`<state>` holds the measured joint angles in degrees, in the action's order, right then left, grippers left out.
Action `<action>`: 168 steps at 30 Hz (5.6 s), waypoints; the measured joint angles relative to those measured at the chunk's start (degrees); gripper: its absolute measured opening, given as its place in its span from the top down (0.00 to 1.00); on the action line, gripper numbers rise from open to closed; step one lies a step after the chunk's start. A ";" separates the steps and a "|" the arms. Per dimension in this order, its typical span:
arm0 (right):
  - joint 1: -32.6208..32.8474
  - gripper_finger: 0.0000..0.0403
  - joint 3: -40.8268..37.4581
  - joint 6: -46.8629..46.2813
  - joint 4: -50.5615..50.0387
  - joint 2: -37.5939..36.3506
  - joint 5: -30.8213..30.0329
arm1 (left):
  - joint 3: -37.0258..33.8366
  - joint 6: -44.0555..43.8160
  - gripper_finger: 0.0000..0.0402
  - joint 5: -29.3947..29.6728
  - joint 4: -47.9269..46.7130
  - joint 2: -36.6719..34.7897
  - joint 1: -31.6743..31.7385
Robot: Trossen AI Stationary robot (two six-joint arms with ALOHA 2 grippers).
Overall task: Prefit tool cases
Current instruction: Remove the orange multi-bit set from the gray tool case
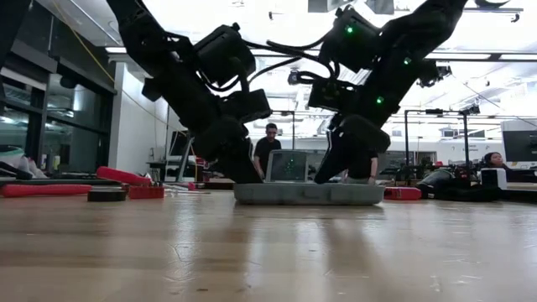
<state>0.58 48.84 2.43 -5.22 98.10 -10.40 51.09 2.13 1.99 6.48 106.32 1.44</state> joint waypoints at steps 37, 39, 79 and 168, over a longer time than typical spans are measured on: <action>-3.33 0.55 0.33 -0.37 12.25 10.17 7.29 | 0.15 2.85 0.68 3.16 0.24 -0.17 -0.10; -3.90 0.55 0.33 -1.08 12.50 10.25 8.99 | 0.15 3.52 0.68 3.16 0.31 -0.17 -0.12; -6.49 0.92 0.11 -8.85 18.34 12.31 12.34 | 0.37 5.55 0.69 6.67 -1.78 -0.41 0.58; -11.16 0.52 8.20 6.99 -5.79 11.19 29.04 | 0.33 5.31 0.69 5.51 6.65 3.76 0.99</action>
<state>-10.58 57.04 9.42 -11.01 109.30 18.64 51.42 7.44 7.50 13.13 110.08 2.43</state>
